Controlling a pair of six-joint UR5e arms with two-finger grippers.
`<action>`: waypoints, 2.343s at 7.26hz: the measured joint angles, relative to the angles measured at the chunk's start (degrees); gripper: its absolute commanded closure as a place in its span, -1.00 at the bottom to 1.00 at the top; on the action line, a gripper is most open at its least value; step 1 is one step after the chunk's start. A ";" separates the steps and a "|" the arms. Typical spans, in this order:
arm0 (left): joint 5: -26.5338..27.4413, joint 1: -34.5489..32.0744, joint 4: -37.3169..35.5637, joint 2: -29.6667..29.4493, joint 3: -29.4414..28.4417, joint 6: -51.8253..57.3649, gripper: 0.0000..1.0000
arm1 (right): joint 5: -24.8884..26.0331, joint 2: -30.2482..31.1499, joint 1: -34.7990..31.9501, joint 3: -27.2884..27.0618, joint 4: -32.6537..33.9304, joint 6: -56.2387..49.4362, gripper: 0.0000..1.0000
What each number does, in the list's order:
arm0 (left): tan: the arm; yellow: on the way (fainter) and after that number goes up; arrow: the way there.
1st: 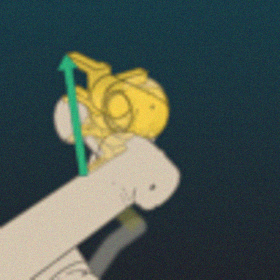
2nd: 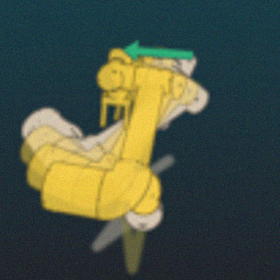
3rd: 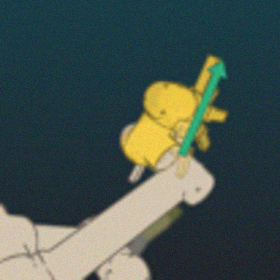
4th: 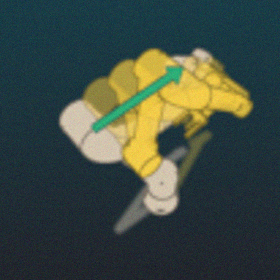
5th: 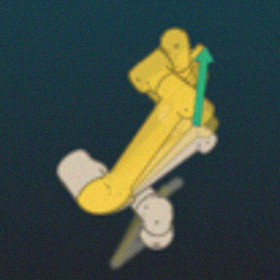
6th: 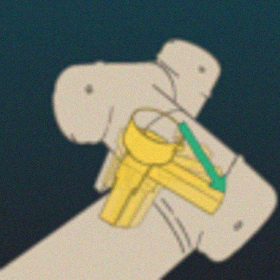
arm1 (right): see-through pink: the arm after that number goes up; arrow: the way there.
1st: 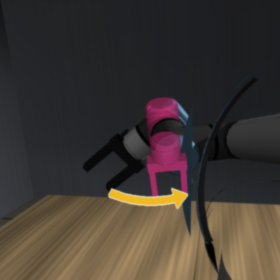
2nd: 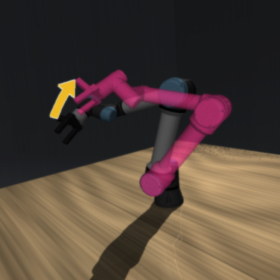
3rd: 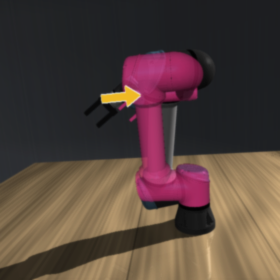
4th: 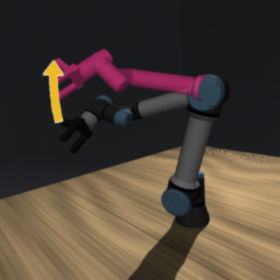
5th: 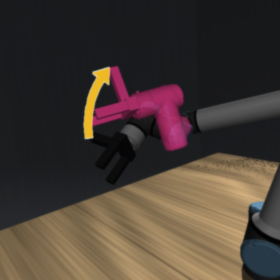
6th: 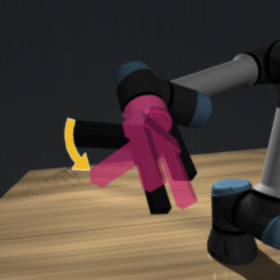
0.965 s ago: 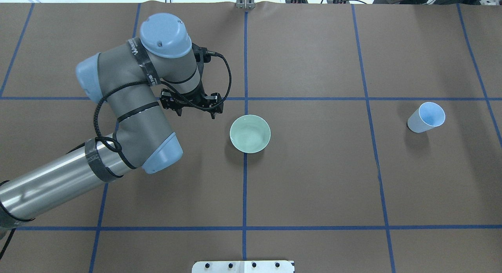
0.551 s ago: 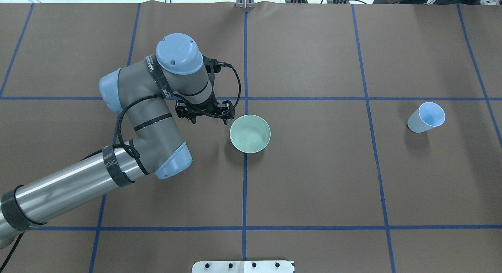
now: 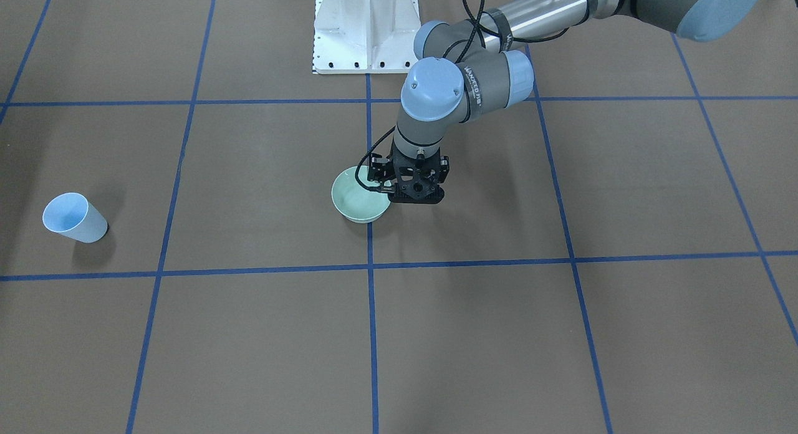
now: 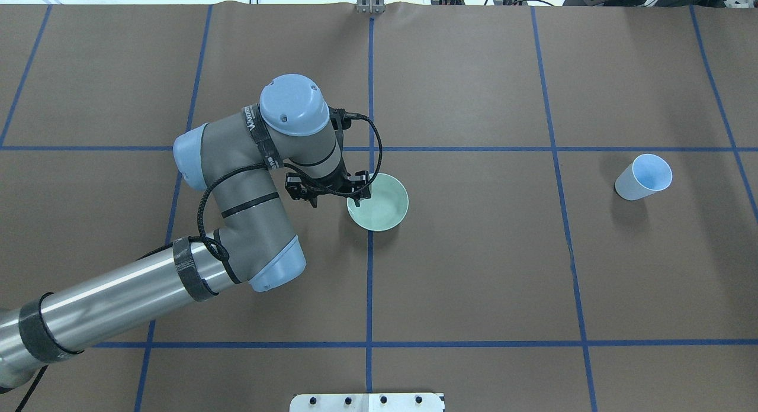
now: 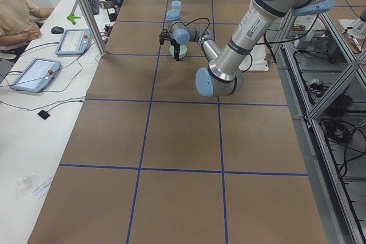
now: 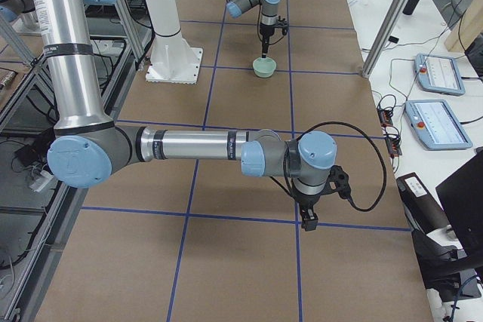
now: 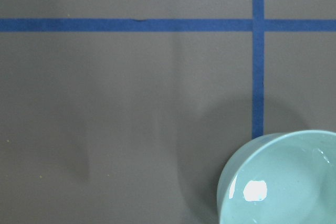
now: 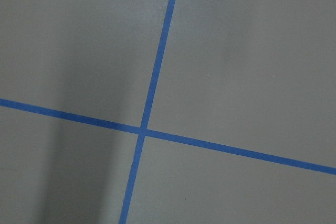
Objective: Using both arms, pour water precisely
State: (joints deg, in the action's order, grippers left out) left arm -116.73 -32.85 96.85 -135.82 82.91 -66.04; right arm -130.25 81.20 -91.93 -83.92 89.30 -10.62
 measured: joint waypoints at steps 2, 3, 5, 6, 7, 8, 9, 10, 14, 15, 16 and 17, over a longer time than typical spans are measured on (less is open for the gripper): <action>-0.06 0.12 1.11 -0.14 -0.33 -0.16 0.24 | 0.00 -0.19 0.00 -0.20 0.00 0.44 -0.98; -0.09 0.14 1.84 -0.23 -0.63 -0.28 0.25 | 0.00 -0.22 0.00 -0.20 0.00 0.48 -0.98; -0.15 0.15 4.66 -0.34 -2.36 -0.87 0.38 | 0.02 -0.28 0.00 -0.20 0.00 0.57 -0.99; -0.16 0.15 7.47 -0.54 -4.02 -2.18 0.65 | 0.06 -0.31 0.00 -0.20 0.00 0.58 -0.98; -0.20 0.15 9.52 -0.94 -5.29 -3.24 1.00 | 0.08 -0.35 0.00 -0.20 0.00 0.59 -0.98; -0.32 0.15 10.42 -1.30 -5.87 -3.78 1.00 | 0.08 -0.39 0.03 -0.19 0.00 0.60 -0.98; -0.45 0.14 10.72 -1.46 -6.01 -3.96 1.00 | 0.09 -0.41 0.04 -0.23 -0.02 0.67 -0.98; -0.56 0.10 10.74 -1.52 -5.92 -4.00 1.00 | 0.09 -0.42 0.04 -0.33 -0.06 0.85 -0.99; -4.74 -2.49 10.55 -1.02 -4.36 -3.90 1.00 | 0.07 -0.43 0.08 -0.54 -0.09 1.40 -0.98; -6.83 -4.37 10.55 -0.10 -3.28 -3.77 1.00 | 0.03 -0.43 0.08 -0.59 -0.09 1.50 -0.98; -9.00 -6.37 10.59 1.78 -1.63 -3.53 1.00 | 0.01 -0.43 0.09 -0.61 -0.09 1.54 -0.98; -10.67 -8.33 10.69 4.58 0.64 -2.91 1.00 | -0.02 -0.43 0.09 -0.63 -0.09 1.64 -0.98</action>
State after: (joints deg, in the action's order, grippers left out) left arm -127.40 -41.17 107.54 -131.24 83.55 -68.95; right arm -130.27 80.77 -91.85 -84.55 89.21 -8.98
